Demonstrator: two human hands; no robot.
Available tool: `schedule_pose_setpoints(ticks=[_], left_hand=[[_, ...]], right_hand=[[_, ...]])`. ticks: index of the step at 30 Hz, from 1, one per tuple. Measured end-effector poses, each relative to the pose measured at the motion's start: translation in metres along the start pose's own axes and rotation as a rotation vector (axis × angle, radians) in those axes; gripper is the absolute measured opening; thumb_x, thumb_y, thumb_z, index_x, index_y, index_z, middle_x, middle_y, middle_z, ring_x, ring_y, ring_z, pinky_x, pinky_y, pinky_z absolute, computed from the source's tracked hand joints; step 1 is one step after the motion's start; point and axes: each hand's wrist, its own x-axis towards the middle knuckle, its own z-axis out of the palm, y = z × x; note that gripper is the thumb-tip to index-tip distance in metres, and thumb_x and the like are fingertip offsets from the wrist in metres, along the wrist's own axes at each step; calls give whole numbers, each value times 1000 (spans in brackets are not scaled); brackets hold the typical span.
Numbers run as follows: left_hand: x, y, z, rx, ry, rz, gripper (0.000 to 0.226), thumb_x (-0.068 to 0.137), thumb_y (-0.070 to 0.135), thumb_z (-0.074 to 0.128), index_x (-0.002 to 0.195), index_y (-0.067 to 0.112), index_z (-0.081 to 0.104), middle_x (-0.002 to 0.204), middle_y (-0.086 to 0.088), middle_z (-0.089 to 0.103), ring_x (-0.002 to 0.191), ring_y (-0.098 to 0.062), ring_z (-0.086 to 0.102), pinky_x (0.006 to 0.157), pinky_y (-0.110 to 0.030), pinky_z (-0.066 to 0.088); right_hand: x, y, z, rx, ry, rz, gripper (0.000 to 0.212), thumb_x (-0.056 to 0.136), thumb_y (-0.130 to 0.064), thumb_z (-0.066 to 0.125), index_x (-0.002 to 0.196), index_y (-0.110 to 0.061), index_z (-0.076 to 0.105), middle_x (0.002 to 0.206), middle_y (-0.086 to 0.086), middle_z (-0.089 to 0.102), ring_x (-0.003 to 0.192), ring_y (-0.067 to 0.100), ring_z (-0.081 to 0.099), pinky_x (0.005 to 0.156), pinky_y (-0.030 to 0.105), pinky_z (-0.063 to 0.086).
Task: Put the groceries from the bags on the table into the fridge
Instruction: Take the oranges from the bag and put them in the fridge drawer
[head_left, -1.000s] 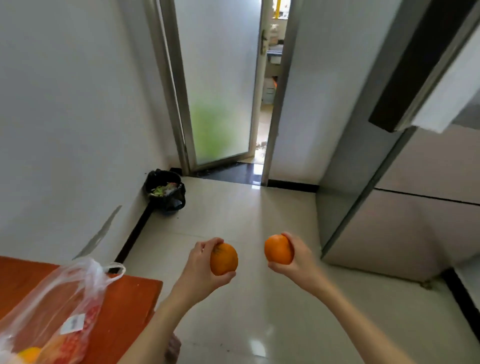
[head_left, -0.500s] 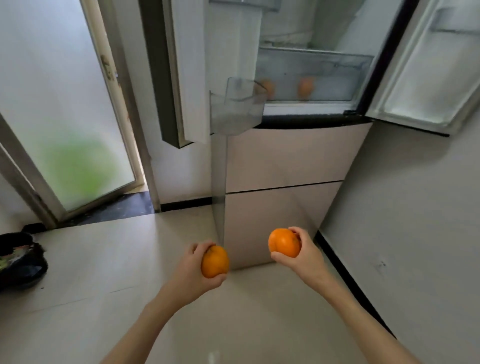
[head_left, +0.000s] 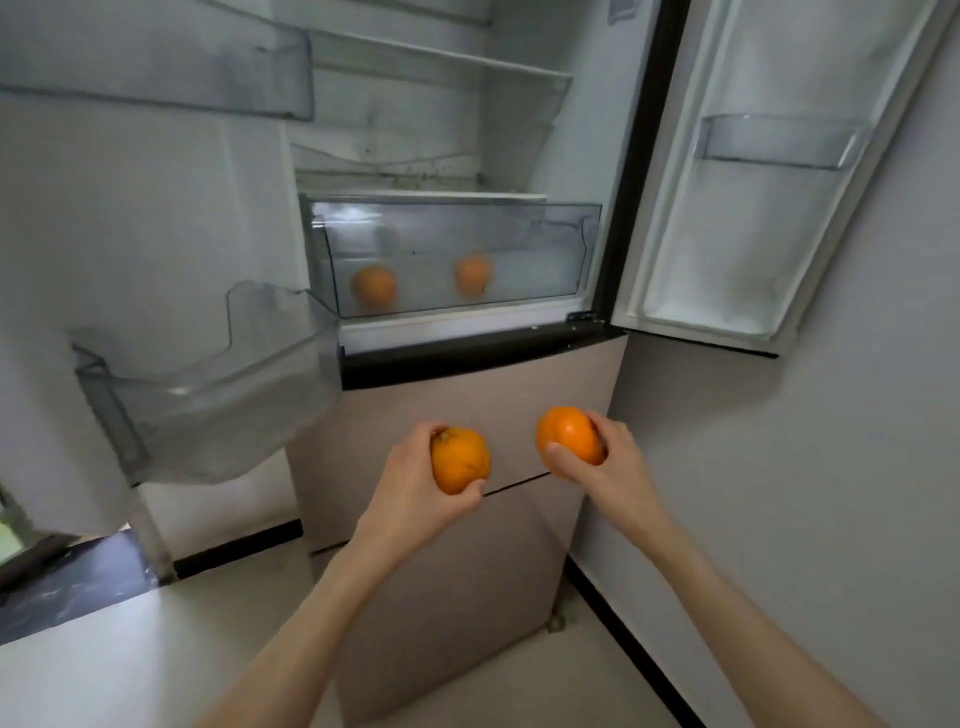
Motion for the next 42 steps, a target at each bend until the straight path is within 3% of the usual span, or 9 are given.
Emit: schedule_pose_setpoints(ticks=[8,12,16,21,25,30,33,38,42], left_hand=[[185,46,-8,-70,284,63,70,71,30,75,130,17,39,128,-6,45,116,-22,45,92,-28,36],[239,54,-13,-67,378,57,65,76,32,71,131,19,40,130,-5,33,112,-19,44,86,-22,33],[284,52,-22,-38,499,27,68,76,33,72,133,19,39,131,-6,37,115,-19,44,88,-24,34],[341,63,-40,66,627,85,61,70,31,76,121,15,45,121,-8,52,113,-25,48,92,-32,40],[376,70,-64,189,604,41,59,71,34,75,118,15,46,118,-10,54,110,-27,49,92,-36,42],[400,59,-66,402,347,-252,55,75,47,66,120,17,50,116,-10,58,105,-25,50,83,-30,39],[407,51,-63,481,247,-324,48,75,52,64,109,18,57,109,-9,62,97,-24,55,78,-29,42],[408,48,-62,680,220,-356,42,84,55,51,96,18,67,100,-7,68,96,-27,59,77,-31,45],[395,46,-57,683,311,-234,38,91,36,46,64,15,60,62,-5,59,71,-29,58,58,-31,36]], right_hand=[[166,-57,-15,126,87,-187,57,82,-36,66,129,-24,38,116,-8,43,101,11,49,86,32,49],[231,-75,-17,141,126,-250,56,82,-39,64,130,-23,40,115,-9,44,99,8,48,84,27,42],[297,-96,-19,168,185,-320,53,81,-41,66,126,-23,45,111,-8,48,98,10,50,84,26,40],[382,-120,-19,-9,132,-415,56,77,-40,69,125,-18,52,123,9,53,111,22,52,92,26,36],[431,-135,-13,-210,-55,-434,52,77,-42,68,122,-19,57,124,13,55,113,28,52,91,29,39],[459,-124,5,-412,-282,-397,35,76,-51,60,96,-22,60,108,9,64,93,28,55,75,32,42],[467,-117,16,-519,-382,-339,43,70,-60,54,91,-23,62,99,4,66,87,24,60,82,34,50],[475,-116,21,-682,-426,-336,64,69,-73,36,97,-24,66,109,2,66,98,25,60,90,38,47],[472,-110,19,-690,-349,-357,63,84,-68,32,98,-17,66,110,4,65,102,26,59,81,35,42]])
